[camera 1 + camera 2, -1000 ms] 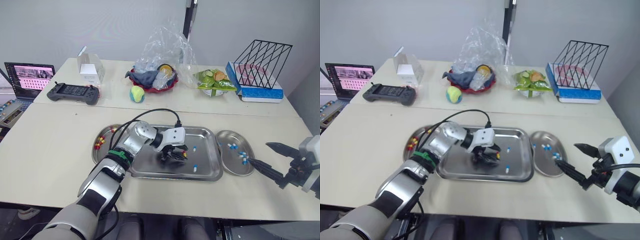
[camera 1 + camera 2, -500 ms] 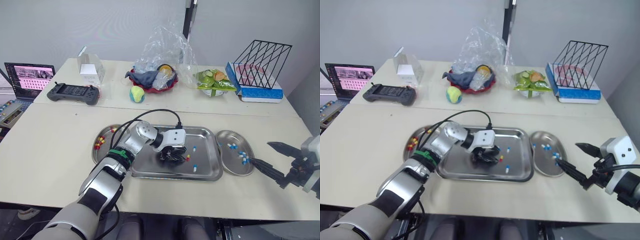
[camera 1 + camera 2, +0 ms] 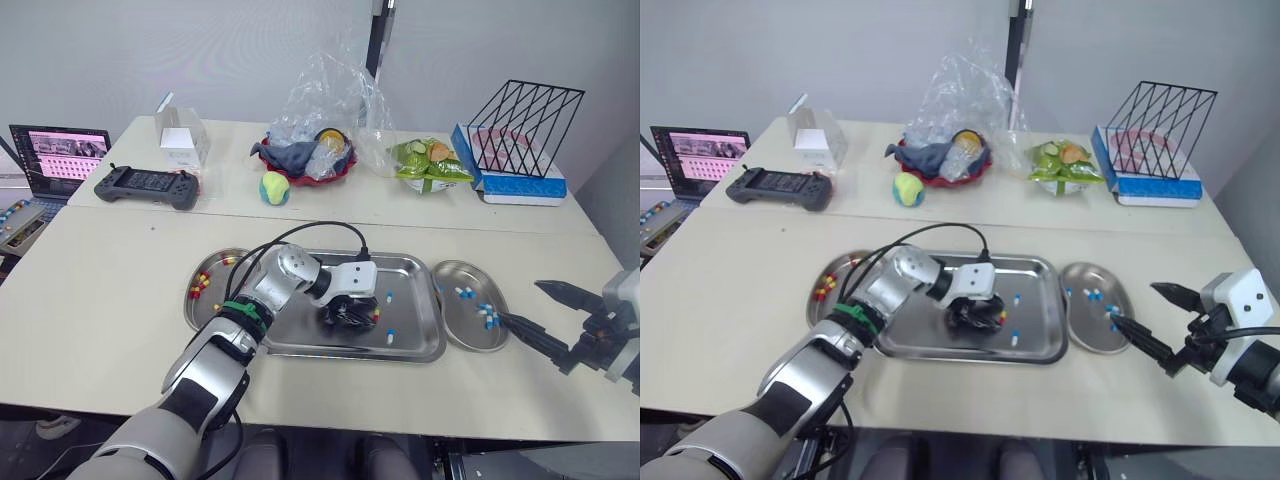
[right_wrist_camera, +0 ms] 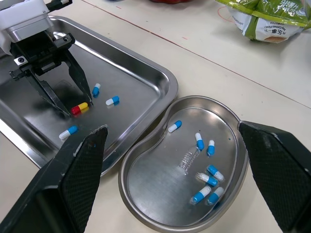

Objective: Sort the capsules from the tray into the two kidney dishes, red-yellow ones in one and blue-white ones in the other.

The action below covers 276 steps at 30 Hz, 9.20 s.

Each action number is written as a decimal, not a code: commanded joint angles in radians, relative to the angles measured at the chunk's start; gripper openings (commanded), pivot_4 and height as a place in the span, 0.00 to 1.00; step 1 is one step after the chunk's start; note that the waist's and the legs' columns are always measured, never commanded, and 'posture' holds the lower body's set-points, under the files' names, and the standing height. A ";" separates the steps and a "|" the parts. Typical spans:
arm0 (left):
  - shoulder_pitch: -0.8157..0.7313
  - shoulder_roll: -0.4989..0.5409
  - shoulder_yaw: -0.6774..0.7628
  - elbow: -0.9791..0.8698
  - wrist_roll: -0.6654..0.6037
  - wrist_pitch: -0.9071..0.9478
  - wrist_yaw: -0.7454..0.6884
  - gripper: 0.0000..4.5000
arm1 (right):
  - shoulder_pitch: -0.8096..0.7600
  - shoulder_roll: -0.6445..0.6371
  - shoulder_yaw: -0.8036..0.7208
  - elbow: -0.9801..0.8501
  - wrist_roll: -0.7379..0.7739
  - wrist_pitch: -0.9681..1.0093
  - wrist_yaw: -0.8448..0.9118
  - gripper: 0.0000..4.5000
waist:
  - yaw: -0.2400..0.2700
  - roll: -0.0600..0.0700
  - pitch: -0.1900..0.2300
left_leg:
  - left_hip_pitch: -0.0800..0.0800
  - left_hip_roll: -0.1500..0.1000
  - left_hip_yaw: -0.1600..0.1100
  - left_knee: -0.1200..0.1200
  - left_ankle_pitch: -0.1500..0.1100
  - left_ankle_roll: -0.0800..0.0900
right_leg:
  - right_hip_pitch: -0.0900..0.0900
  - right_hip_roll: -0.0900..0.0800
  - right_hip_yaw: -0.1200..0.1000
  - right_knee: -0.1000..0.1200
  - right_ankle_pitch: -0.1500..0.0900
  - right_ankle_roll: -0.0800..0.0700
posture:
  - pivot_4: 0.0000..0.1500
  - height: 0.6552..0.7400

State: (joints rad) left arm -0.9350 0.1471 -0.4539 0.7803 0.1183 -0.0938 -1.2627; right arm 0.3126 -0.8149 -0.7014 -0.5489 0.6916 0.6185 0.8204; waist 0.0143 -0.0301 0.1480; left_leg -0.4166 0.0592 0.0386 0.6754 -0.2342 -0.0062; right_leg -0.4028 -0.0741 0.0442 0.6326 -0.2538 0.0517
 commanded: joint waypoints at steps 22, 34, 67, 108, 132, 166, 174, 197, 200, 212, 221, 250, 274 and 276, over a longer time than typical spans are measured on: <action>-0.020 -0.017 -0.006 -0.061 0.034 0.063 0.036 0.00 | -0.024 -0.015 -0.016 -0.012 0.005 -0.010 -0.018 1.00 | -0.001 0.000 0.000 | 0.000 0.000 0.000 0.000 0.000 0.000 | 0.000 0.000 0.000 0.000 0.000 0.000 | 1.00 0.92; -0.067 0.032 0.077 -0.224 -0.068 0.231 -0.033 0.00 | -0.043 -0.019 -0.001 0.003 -0.002 -0.011 -0.011 1.00 | -0.002 0.000 0.000 | -0.001 0.000 0.000 0.000 0.000 0.000 | -0.001 0.000 0.000 0.001 0.000 0.000 | 1.00 0.92; 0.295 0.655 0.393 -0.584 -0.256 0.589 0.000 0.00 | -0.268 -0.097 0.176 0.238 -0.075 -0.078 0.118 1.00 | 0.004 0.001 0.000 | 0.000 0.001 0.000 0.002 0.000 0.000 | -0.001 0.000 -0.001 0.003 0.000 0.000 | 1.00 0.92; 0.622 0.809 0.844 -0.281 -0.434 0.097 0.102 0.99 | -0.394 -0.126 0.175 0.669 -0.193 -0.297 0.214 1.00 | -0.003 0.000 0.000 | 0.002 0.004 0.005 0.001 0.000 0.000 | -0.003 0.000 -0.001 0.009 -0.003 -0.002 | 1.00 0.92; 0.601 0.805 0.740 -0.484 -0.499 0.176 -0.010 0.99 | -0.393 -0.091 0.257 0.345 -0.084 -0.115 0.171 1.00 | -0.007 0.000 0.000 | 0.002 0.005 0.006 0.001 0.000 0.000 | -0.003 0.001 0.000 0.009 -0.003 -0.002 | 1.00 0.92; 1.008 0.767 1.011 -0.833 -0.682 0.282 0.113 0.99 | -0.740 0.314 0.948 0.311 -0.412 0.130 -0.246 1.00 | -0.012 0.000 0.001 | -0.006 0.009 0.008 0.001 0.000 0.000 | -0.019 0.003 0.001 0.016 -0.005 -0.006 | 1.00 0.92; 1.062 0.775 1.031 -0.881 -0.718 0.353 0.073 1.00 | -0.744 0.350 0.936 0.319 -0.432 0.196 -0.280 0.51 | -0.016 0.000 0.001 | -0.006 0.009 0.008 0.001 0.000 0.000 | -0.019 0.004 0.001 0.016 -0.005 -0.006 | 1.00 0.92; 1.036 0.783 1.011 -0.853 -0.687 0.339 0.046 1.00 | -0.756 0.344 0.945 0.265 -0.432 0.301 -0.248 0.01 | -0.018 -0.001 0.000 | -0.006 0.010 0.008 0.000 0.000 0.000 | -0.019 0.004 0.001 0.016 -0.005 -0.007 | 1.00 0.92; 1.030 0.777 1.004 -0.850 -0.684 0.340 0.047 1.00 | -0.768 0.329 0.933 0.235 -0.405 0.296 -0.205 0.01 | -0.018 -0.001 0.000 | -0.006 0.010 0.008 0.000 0.000 0.000 | -0.019 0.004 0.001 0.016 -0.005 -0.007 | 1.00 0.92; 0.955 0.788 0.983 -0.804 -0.752 0.423 -0.004 1.00 | -0.781 0.007 0.570 0.409 -0.260 0.226 0.034 0.01 | -0.003 -0.001 0.001 | -0.007 0.009 0.009 0.000 0.000 0.000 | -0.018 0.003 0.000 0.014 -0.005 -0.007 | 1.00 0.92; 0.915 0.808 0.965 -0.704 -0.705 0.390 -0.038 1.00 | -0.652 -0.151 0.548 0.508 -0.313 0.099 0.116 0.01 | -0.021 -0.001 0.001 | -0.006 0.010 0.009 -0.001 0.000 0.000 | -0.019 0.005 0.002 0.015 -0.005 -0.007 | 1.00 0.92; 0.876 0.812 0.995 -0.464 -0.617 0.230 0.010 1.00 | -0.631 -0.132 0.278 0.867 -0.290 -0.242 0.147 1.00 | -0.021 -0.001 0.001 | -0.006 0.010 0.009 -0.001 0.000 0.000 | -0.019 0.005 0.002 0.015 -0.005 -0.007 | 1.00 0.92; 0.867 0.805 0.986 -0.461 -0.630 0.220 0.038 1.00 | -0.598 -0.116 0.273 0.832 -0.239 -0.310 0.208 1.00 | -0.026 0.000 0.001 | -0.005 0.010 0.011 -0.001 0.000 0.000 | -0.018 0.005 0.003 0.016 -0.005 -0.007 | 1.00 0.92; 0.872 0.803 0.985 -0.482 -0.633 0.233 0.042 1.00 | -0.605 -0.111 0.298 0.761 -0.215 -0.272 0.239 1.00 | -0.027 0.000 0.001 | -0.005 0.010 0.011 -0.001 0.000 0.000 | -0.018 0.005 0.003 0.016 -0.005 -0.007 | 1.00 0.92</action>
State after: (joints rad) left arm -0.0630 0.9439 0.5206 0.3366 -0.4991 0.1336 -1.2258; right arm -0.2708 -0.9069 -0.4030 0.2825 0.4400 0.3272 1.0337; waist -0.0123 -0.0302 0.1486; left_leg -0.4212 0.0693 0.0491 0.6747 -0.2346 -0.0061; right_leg -0.4210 -0.0688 0.0476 0.6485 -0.2589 0.0446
